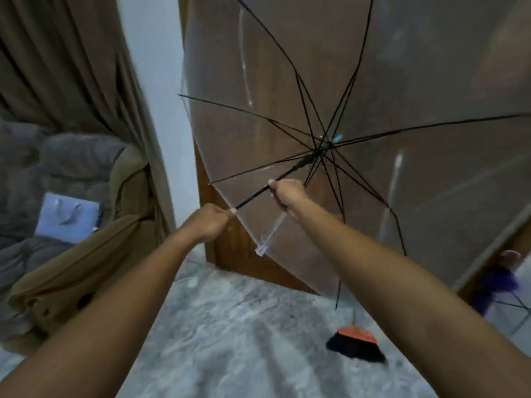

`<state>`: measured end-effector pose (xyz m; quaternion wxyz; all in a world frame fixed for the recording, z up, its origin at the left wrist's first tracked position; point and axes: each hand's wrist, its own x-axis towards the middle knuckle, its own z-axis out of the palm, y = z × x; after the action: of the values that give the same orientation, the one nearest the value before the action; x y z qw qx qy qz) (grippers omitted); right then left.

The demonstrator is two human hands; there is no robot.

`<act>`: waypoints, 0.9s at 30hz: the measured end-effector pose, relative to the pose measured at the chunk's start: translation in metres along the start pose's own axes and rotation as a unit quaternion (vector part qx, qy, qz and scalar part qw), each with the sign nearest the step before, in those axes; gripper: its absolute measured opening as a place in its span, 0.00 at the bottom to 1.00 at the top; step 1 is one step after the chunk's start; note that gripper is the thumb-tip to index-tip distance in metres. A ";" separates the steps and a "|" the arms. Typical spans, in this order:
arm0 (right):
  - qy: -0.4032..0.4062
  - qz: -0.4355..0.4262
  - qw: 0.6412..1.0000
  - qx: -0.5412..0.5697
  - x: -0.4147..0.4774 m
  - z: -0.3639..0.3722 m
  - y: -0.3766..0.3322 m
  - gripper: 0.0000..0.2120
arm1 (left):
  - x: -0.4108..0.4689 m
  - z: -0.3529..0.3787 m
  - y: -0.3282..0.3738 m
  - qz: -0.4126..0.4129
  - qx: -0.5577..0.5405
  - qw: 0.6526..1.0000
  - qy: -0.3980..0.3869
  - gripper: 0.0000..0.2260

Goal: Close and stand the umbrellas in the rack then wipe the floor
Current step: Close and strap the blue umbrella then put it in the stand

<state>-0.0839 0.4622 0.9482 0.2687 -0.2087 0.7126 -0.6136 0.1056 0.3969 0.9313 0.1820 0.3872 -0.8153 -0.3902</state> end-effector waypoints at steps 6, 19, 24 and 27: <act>0.054 -0.006 0.994 0.096 -0.008 -0.104 -0.036 0.08 | -0.005 0.036 0.080 0.078 0.033 0.996 -0.004 0.27; 0.219 -0.046 0.902 0.370 -0.039 -0.360 -0.074 0.21 | -0.059 0.150 0.205 0.185 0.004 0.973 -0.141 0.23; 0.250 -0.085 0.887 0.380 -0.056 -0.412 -0.072 0.16 | -0.075 0.187 0.248 0.234 0.039 0.960 -0.147 0.21; 0.259 -0.085 0.882 0.384 -0.063 -0.437 -0.071 0.15 | -0.085 0.210 0.272 0.238 0.036 0.959 -0.149 0.22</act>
<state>-0.3167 0.8237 1.0715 0.0808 0.0174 0.4453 -0.8916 -0.0996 0.6747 1.0109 0.1322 0.1253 -0.9153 -0.3592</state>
